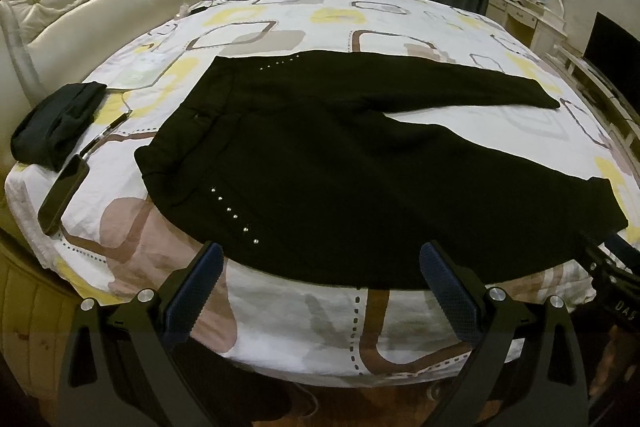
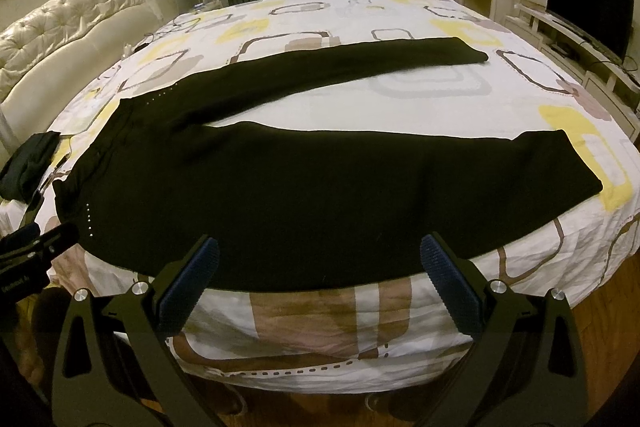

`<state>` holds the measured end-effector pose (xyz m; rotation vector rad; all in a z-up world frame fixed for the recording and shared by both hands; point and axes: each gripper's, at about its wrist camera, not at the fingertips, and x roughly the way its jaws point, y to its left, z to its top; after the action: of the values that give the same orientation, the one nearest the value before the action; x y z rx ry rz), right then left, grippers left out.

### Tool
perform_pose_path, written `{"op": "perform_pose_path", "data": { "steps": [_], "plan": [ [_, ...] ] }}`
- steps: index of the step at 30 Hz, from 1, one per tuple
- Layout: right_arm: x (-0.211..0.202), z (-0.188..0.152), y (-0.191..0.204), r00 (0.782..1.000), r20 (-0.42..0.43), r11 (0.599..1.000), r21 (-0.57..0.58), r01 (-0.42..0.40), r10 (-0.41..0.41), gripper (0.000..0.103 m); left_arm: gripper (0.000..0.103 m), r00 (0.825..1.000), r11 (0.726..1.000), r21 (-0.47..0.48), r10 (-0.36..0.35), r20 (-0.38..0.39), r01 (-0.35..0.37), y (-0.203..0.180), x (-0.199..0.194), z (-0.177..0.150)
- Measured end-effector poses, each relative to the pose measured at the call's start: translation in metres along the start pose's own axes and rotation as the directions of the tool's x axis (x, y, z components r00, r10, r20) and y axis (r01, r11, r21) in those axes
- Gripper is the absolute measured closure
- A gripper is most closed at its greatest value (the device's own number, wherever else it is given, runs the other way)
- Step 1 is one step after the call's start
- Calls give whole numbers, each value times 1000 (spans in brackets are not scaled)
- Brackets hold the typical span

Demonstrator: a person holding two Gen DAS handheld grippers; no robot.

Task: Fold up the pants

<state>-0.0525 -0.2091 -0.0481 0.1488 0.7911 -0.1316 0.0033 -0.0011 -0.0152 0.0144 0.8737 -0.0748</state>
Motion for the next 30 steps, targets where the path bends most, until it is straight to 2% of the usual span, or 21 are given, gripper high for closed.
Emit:
{"op": "perform_pose_path", "data": {
  "steps": [4, 7, 11, 15, 18, 24, 26, 30],
  "plan": [
    [3, 0, 1, 1000, -11, 1000, 0, 0, 0, 2, 5, 999, 1000, -2, 16, 43, -16, 3, -1, 4],
    [5, 1, 3, 1000, -19, 1000, -1, -3, 3, 2, 5, 997, 999, -38, 16, 72, -14, 10, -1, 8],
    [8, 3, 5, 1000, -28, 1000, -10, -9, 9, 2, 5, 994, 994, -81, -61, 88, 68, 23, 2, 19],
    [12, 6, 9, 999, -39, 1000, -19, -17, 16, 2, 5, 974, 984, -64, -154, 166, 166, 36, -2, 38],
    [15, 9, 14, 999, -46, 999, -24, -26, 24, 2, 5, 958, 965, -35, -251, 138, 258, 48, 7, 61],
    [23, 16, 27, 997, -69, 998, -46, -50, 47, 2, 5, 964, 973, 17, -229, 137, 229, 83, 33, 116],
    [26, 18, 32, 995, -80, 997, -53, -58, 54, 2, 5, 969, 974, -2, -224, 104, 226, 101, 52, 131],
    [34, 24, 39, 993, -97, 996, -58, -71, 65, 2, 5, 959, 956, -89, -276, 63, 281, 143, 93, 158]
  ]
}}
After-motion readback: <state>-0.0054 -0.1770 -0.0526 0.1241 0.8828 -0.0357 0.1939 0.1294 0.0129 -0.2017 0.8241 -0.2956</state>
